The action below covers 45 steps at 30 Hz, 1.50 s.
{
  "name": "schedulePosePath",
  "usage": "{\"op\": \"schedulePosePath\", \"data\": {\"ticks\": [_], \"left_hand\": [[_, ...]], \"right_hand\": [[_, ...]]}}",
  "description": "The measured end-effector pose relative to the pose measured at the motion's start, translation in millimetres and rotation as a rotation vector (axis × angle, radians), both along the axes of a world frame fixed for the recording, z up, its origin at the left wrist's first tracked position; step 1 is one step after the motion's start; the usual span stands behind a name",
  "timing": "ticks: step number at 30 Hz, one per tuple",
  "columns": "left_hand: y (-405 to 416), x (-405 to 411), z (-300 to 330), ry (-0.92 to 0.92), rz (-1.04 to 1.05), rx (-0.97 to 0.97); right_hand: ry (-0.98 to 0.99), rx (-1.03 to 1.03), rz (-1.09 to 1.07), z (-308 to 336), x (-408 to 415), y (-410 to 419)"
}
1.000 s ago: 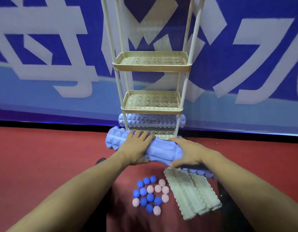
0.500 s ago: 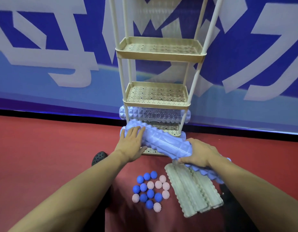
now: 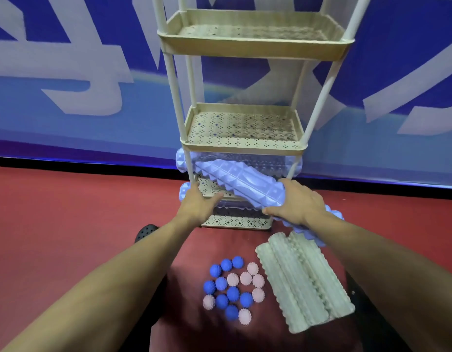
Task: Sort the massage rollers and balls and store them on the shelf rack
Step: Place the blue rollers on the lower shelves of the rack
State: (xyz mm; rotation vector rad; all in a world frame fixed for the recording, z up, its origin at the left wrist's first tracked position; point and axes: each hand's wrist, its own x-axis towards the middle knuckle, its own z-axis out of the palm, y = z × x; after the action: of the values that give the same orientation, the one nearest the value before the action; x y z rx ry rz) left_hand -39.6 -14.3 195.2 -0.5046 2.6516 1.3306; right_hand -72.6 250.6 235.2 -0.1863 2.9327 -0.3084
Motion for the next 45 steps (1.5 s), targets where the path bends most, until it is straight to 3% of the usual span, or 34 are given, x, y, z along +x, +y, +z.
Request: {"op": "schedulePosePath", "data": {"ticks": [2,4,10,14,20,24,28,31,36,40,45], "left_hand": [[5.5,-17.2,-3.3,-0.074,0.21,0.369],[12.9,-31.4,-8.9,-0.121,0.326,0.618],[39.0,-66.6,-25.5,-0.216,0.246,0.964],[51.1,-82.3,-32.3,-0.163,0.23,1.121],[60.7,-92.6,-42.4,-0.031,0.317,1.14],[56.1,-101.6,-45.1,0.037,0.415,1.149],[44.9,-110.2,-44.6,0.041,0.438,1.114],[32.4,-119.5,-45.8,0.082,0.491,1.096],[34.1,-127.5,-50.8,0.089,0.486,1.194],[57.4,-129.4,-50.4,0.094,0.507,1.284],[70.6,-132.3,-48.7,0.136,0.565,1.371]], "right_hand": [[0.022,-0.003,0.016,-4.0,-12.8,-11.9],[0.044,-0.024,0.013,-6.7,-25.6,-24.6],[0.101,-0.06,0.033,-18.6,-60.1,-57.9],[0.114,-0.055,0.105,-32.1,-70.6,-65.5],[0.098,-0.139,0.133,-45.4,-72.6,-42.1],[0.29,-0.272,0.149,-50.3,-62.5,-15.7],[0.397,-0.386,0.011,-52.9,-52.1,7.1],[0.37,-0.371,-0.019,-56.3,-50.0,17.3],[0.388,-0.451,-0.089,-67.1,-52.2,22.7],[0.174,-0.656,-0.276,-80.5,-51.8,26.7],[-0.06,-0.782,-0.209,-78.3,-54.6,23.3]]}}
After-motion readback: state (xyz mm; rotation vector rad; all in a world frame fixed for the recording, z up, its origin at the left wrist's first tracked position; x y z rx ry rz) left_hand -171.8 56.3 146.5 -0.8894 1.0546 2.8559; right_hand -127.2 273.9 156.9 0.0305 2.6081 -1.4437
